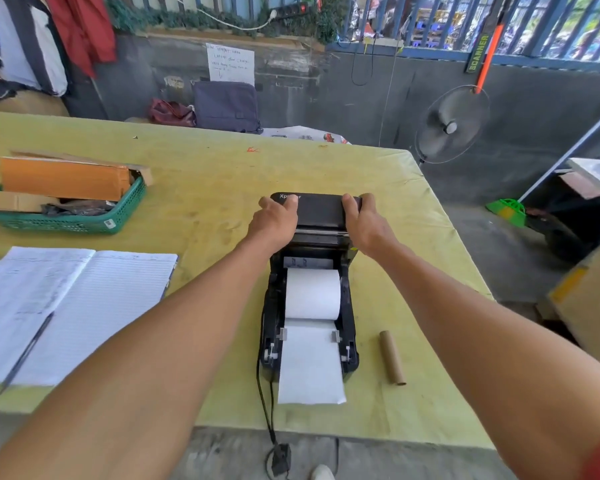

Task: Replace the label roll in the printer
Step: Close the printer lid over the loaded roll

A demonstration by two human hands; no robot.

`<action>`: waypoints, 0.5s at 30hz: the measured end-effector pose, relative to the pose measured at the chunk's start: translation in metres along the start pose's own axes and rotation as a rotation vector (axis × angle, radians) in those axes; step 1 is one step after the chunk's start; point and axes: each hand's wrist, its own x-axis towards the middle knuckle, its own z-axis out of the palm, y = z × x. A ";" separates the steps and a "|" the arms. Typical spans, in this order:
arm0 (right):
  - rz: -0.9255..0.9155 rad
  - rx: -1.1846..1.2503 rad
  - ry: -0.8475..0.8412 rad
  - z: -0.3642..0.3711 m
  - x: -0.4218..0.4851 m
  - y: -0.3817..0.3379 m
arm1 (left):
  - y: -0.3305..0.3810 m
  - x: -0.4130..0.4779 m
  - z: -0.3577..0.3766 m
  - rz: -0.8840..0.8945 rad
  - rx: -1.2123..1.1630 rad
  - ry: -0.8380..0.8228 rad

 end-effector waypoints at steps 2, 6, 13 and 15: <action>-0.001 0.025 0.035 0.004 -0.020 0.003 | -0.010 -0.014 0.001 -0.014 -0.058 -0.009; 0.047 0.071 0.081 0.017 -0.071 0.009 | -0.035 -0.050 0.005 -0.006 -0.110 0.014; 0.155 0.124 0.093 0.034 -0.140 0.027 | -0.088 -0.101 0.012 0.022 -0.166 0.010; 0.165 0.130 0.080 0.035 -0.151 0.033 | -0.098 -0.111 0.011 0.003 -0.148 -0.032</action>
